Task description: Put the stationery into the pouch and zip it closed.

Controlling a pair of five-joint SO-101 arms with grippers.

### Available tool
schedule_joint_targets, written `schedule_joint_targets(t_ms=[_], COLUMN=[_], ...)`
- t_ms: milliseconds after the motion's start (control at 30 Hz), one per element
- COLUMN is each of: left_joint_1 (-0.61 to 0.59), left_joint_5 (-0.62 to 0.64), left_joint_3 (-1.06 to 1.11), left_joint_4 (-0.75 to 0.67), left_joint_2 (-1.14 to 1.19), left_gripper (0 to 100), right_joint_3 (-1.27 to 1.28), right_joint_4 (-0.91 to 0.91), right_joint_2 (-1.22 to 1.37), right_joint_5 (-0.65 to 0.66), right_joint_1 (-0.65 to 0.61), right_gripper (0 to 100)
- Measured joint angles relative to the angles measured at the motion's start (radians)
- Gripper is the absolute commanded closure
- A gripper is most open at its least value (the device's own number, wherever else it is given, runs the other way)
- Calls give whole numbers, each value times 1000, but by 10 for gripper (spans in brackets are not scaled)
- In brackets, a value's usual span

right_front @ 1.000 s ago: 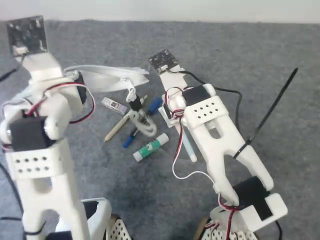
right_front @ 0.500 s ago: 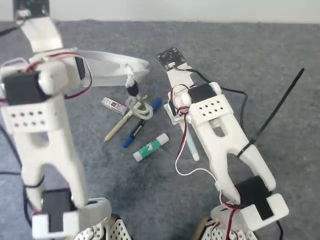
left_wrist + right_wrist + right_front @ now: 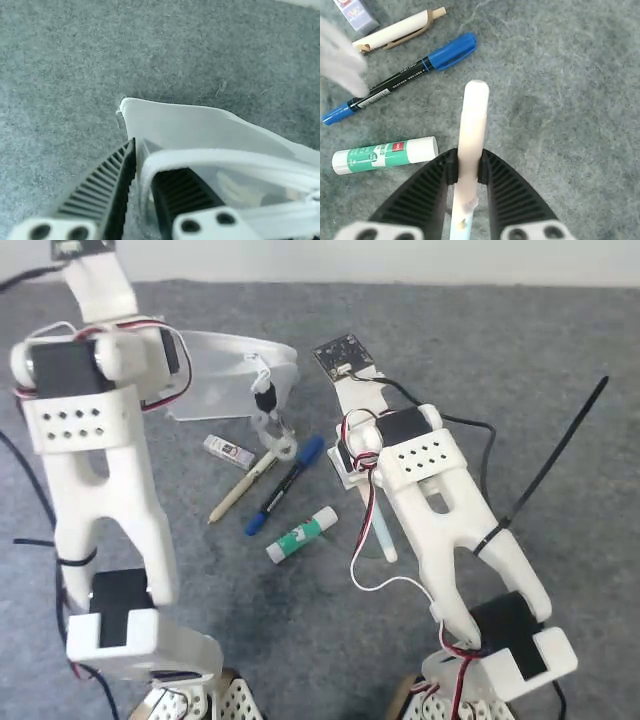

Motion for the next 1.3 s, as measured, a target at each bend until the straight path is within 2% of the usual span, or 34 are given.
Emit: schedule_joint_targets(t_ms=[200,533,867,1033,1300], left_joint_1=[-2,-2,-2,-2,-2], left_joint_5=[29,61,107,187,201], left_joint_3=[57,78,78,95,127], left_joint_4=[0,0,0,0,0], left_joint_2=[0,0,0,0,0], left_gripper=[990,988,989,990,990], right_joint_3=[0,74,74,74,74], right_joint_4=[51,46,46,46,-25], right_joint_2=[-170,-374,-404,-404,-404], right_joint_5=[-8,-143,-183,-183,-183], right_joint_1=[3,0,-11,-81,-118], right_gripper=[992,992,992,992,992])
